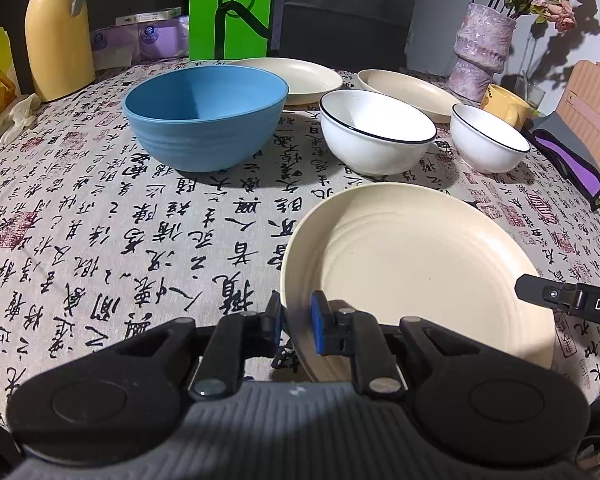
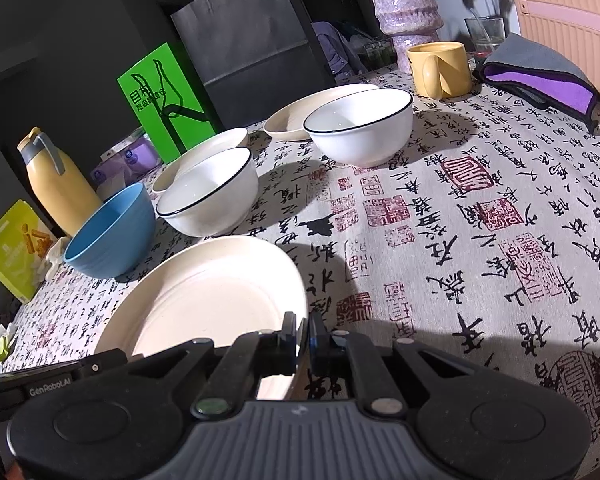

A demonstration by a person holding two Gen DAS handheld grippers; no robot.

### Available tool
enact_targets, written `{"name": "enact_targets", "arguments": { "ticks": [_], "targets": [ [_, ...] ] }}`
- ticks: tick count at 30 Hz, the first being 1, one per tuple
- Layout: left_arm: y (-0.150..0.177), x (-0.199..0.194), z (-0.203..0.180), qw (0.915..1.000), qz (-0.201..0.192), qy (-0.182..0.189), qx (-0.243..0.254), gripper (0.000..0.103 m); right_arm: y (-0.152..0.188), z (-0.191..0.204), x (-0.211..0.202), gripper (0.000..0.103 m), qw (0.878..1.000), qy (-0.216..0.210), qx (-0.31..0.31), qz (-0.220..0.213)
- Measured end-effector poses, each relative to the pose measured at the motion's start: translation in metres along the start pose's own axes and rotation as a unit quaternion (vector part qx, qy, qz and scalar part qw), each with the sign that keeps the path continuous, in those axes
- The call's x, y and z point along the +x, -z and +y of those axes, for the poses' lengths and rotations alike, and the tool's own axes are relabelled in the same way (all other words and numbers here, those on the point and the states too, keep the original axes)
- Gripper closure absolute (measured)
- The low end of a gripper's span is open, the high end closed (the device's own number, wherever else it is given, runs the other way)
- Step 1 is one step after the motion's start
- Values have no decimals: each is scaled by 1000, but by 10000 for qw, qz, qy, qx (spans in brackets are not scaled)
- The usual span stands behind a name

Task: Organize plates and bowls
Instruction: 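Lower the cream plate onto the table and open both grippers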

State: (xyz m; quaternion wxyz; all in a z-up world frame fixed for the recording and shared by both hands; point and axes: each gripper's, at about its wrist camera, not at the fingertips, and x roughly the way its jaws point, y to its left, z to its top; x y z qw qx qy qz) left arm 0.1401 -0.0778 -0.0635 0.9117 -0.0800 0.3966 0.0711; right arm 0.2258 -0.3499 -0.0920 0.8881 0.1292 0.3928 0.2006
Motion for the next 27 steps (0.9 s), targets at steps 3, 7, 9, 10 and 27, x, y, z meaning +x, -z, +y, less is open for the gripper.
{"name": "enact_targets", "arguments": {
  "ticks": [3, 7, 9, 10, 27],
  "targets": [
    [0, 0, 0, 10000, 23, 3, -7, 88, 0, 0, 0, 97, 10000, -11, 18, 15],
    [0, -2, 1, 10000, 27, 48, -1, 79, -1, 0, -2, 93, 10000, -55, 34, 44],
    [-1, -4, 2, 10000, -16, 37, -13, 66, -3, 0, -4, 93, 10000, -51, 13, 18],
    [-1, -6, 4, 10000, -47, 27, -26, 59, -3, 0, -5, 93, 10000, -49, 6, 5],
    [-8, -36, 28, 9979, -479, 316, -288, 0, -8, 14, -22, 3, 9995, -19, -281, -141]
  ]
}}
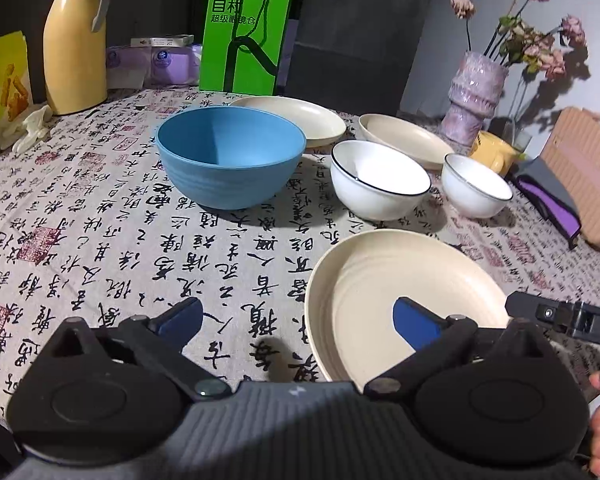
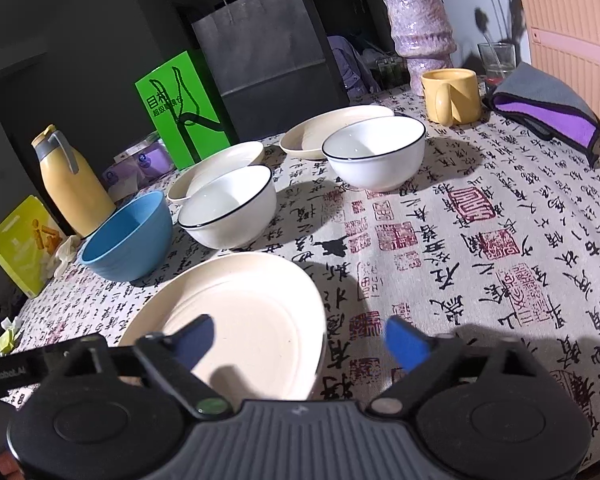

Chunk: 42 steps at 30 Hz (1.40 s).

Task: Organize plates and bowls
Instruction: 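Lower the cream plate onto the table and open both grippers, then withdraw both open grippers from the placed plate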

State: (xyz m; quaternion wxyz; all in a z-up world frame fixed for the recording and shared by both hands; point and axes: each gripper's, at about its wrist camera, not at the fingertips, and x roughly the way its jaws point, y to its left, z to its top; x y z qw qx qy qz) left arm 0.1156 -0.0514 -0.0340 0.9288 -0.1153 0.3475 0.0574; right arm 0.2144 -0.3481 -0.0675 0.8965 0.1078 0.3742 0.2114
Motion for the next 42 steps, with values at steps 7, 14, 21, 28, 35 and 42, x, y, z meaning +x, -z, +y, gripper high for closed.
{"name": "enact_targets", "arguments": {
  "ticks": [7, 14, 21, 28, 35, 42],
  "targets": [
    [-2, -7, 3, 9999, -92, -43, -8, 0, -3, 9, -7, 0, 9999, 27, -157, -34],
    [-4, -10, 7, 9999, -118, -29, -41, 0, -5, 10, -8, 0, 9998, 69, -184, 9],
    [-11, -14, 11, 9998, -171, -27, -30, 0, -12, 11, -10, 0, 9998, 28, -172, 11],
    [-22, -20, 19, 9996, -281, -41, -86, 0, -21, 14, -13, 0, 9998, -28, -201, 42],
    [-35, -26, 19, 9991, -421, -87, 9, 0, -34, 20, -13, 0, 9996, -146, -229, 80],
    [-47, -27, 21, 9989, -459, 23, -44, 0, -53, 23, -14, 0, 9996, -208, -187, 58]
  ]
}}
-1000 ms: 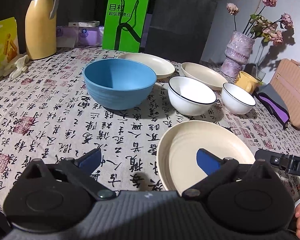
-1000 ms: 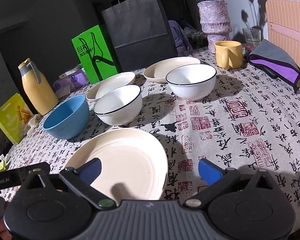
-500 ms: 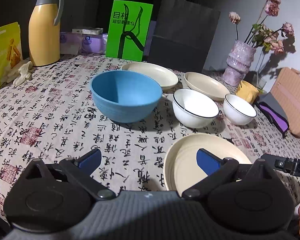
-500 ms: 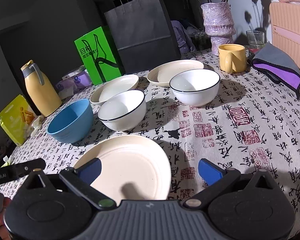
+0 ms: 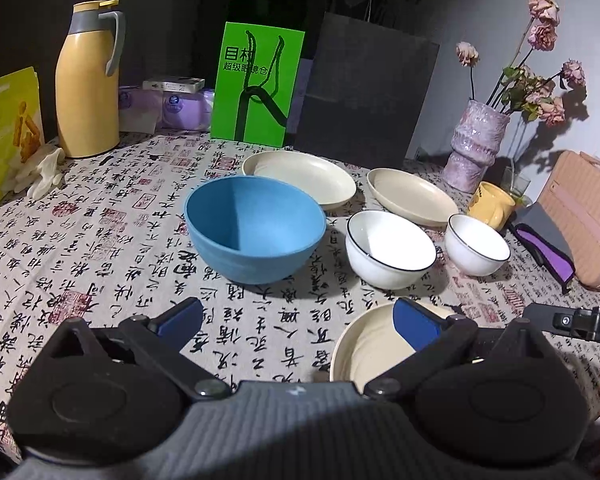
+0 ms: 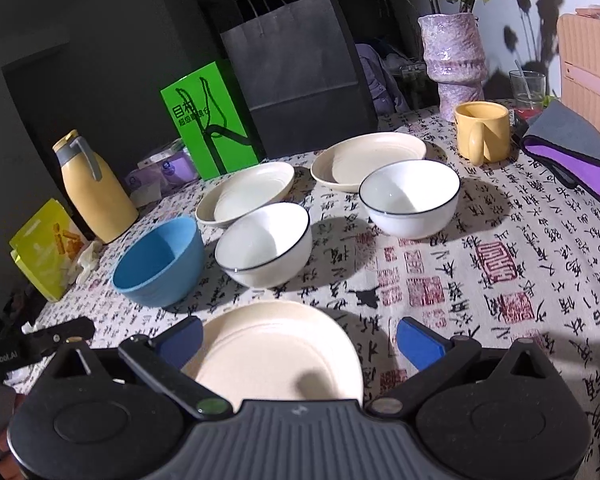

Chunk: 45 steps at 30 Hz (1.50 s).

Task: Organize plates and bowls
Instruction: 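Withdraw both open grippers from the placed plate, then move both open grippers past the bowls toward the cream plates by the black bag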

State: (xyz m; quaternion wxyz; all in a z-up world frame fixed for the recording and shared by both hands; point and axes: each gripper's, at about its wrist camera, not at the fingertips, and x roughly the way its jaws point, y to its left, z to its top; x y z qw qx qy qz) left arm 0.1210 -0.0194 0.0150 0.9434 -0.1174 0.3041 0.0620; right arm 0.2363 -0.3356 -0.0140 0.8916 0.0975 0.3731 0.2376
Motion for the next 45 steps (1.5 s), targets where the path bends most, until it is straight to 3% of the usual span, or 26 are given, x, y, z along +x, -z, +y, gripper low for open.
{"name": "enact_targets", "arguments": {
  "ticks": [11, 37, 45],
  "targets": [
    [-30, 4, 9, 9999, -77, -20, -78, 0, -29, 0, 12, 0, 9992, -193, 343, 113],
    [-106, 43, 46, 9992, -81, -38, -399, 0, -103, 53, 82, 0, 9983, -391, 177, 392],
    [-129, 63, 53, 9987, -66, 154, -471, 0, -128, 74, 107, 0, 9983, -364, 92, 446]
  ]
}}
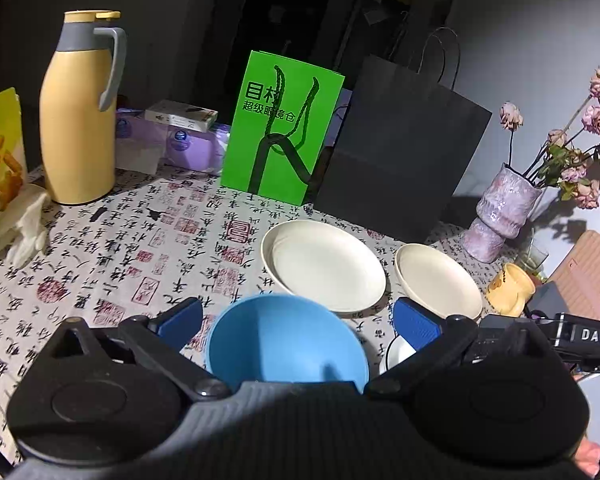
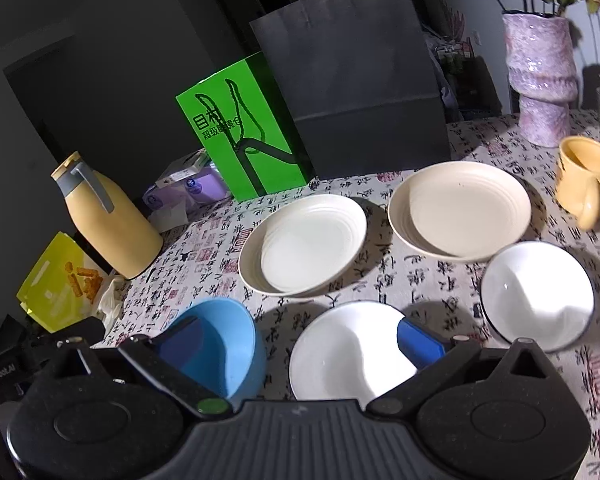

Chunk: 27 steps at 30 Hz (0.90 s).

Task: Organize plates and bowls
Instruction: 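Move both open grippers past the bowls toward the cream plates by the black bag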

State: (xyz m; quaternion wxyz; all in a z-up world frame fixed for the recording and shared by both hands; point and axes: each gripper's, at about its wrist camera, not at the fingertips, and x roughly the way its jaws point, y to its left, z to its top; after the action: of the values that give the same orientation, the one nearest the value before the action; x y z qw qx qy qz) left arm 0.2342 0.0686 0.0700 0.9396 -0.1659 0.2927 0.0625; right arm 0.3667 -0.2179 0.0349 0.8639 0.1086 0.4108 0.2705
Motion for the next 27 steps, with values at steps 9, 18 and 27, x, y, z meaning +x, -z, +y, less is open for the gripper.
{"name": "enact_targets", "arguments": {
  "ticks": [9, 18, 27],
  "targets": [
    [-29, 28, 10, 9999, 55, 147, -34, 0, -24, 14, 32, 0, 9998, 112, -95, 106],
    [-58, 62, 16, 9998, 143, 149, 24, 0, -43, 18, 61, 0, 9997, 216, -26, 143],
    [-89, 107, 26, 9989, 412, 230, -47, 0, -62, 21, 88, 2, 9996, 276, -29, 101]
  ]
}}
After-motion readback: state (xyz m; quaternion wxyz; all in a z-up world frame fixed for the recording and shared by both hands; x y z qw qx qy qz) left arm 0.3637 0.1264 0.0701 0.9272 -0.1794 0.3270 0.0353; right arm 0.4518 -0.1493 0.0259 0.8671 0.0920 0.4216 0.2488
